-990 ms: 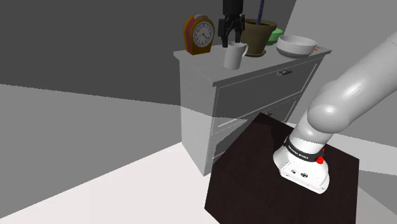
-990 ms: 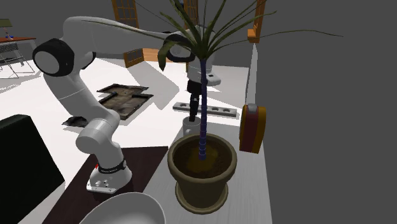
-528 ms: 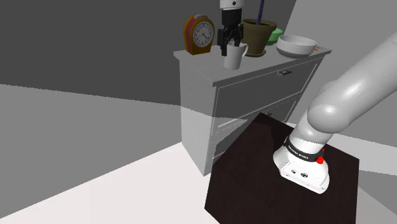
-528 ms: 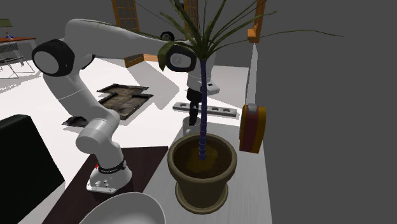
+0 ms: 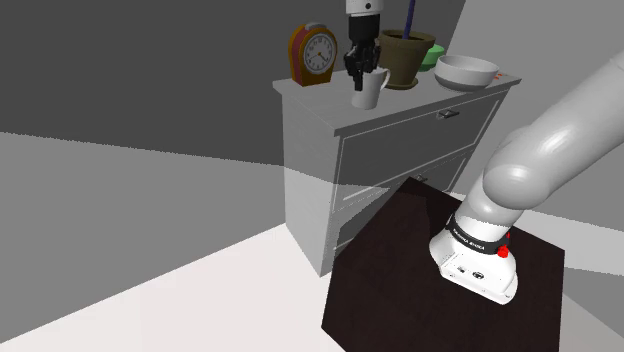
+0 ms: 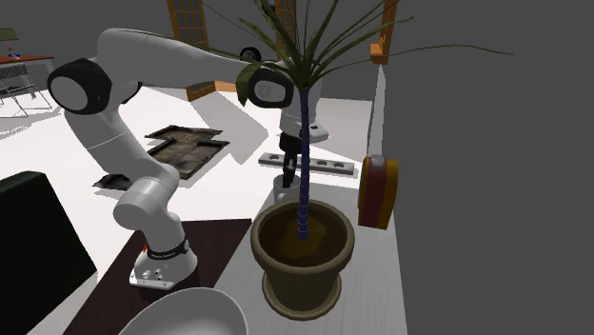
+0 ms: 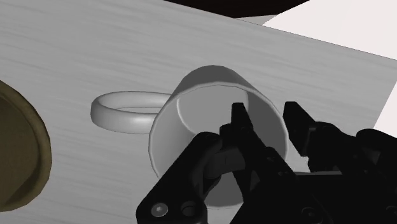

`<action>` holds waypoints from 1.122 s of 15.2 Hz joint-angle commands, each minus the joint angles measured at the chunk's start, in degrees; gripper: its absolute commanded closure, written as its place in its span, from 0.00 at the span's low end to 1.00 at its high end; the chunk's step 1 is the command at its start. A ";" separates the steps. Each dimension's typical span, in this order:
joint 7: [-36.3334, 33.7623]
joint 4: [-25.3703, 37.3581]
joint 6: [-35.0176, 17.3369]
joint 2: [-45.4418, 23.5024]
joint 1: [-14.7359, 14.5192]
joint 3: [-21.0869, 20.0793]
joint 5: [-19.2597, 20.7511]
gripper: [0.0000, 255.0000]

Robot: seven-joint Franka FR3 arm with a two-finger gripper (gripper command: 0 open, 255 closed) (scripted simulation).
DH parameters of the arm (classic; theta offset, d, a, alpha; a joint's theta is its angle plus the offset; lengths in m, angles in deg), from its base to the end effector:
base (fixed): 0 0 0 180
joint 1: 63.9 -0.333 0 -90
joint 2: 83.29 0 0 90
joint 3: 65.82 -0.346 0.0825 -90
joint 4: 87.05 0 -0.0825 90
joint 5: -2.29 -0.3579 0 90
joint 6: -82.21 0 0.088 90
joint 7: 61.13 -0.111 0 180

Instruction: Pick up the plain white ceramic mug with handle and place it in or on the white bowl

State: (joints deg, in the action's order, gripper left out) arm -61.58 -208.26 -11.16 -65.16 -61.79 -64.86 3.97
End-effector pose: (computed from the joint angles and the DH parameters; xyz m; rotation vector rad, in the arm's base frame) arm 0.4053 -0.0257 0.5626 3.1091 -0.0870 -0.2650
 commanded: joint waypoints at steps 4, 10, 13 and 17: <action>0.00 0.00 0.00 0.00 0.00 0.00 0.00 1.00; 0.03 1.51 1.53 0.03 0.00 -0.01 -0.01 1.00; 0.08 3.91 3.84 -0.07 -0.01 -0.03 -0.02 1.00; 0.15 7.28 6.91 -0.36 -0.01 -0.05 -0.03 1.00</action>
State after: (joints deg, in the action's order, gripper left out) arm -61.49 -201.69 -4.93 -65.46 -61.82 -64.93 3.93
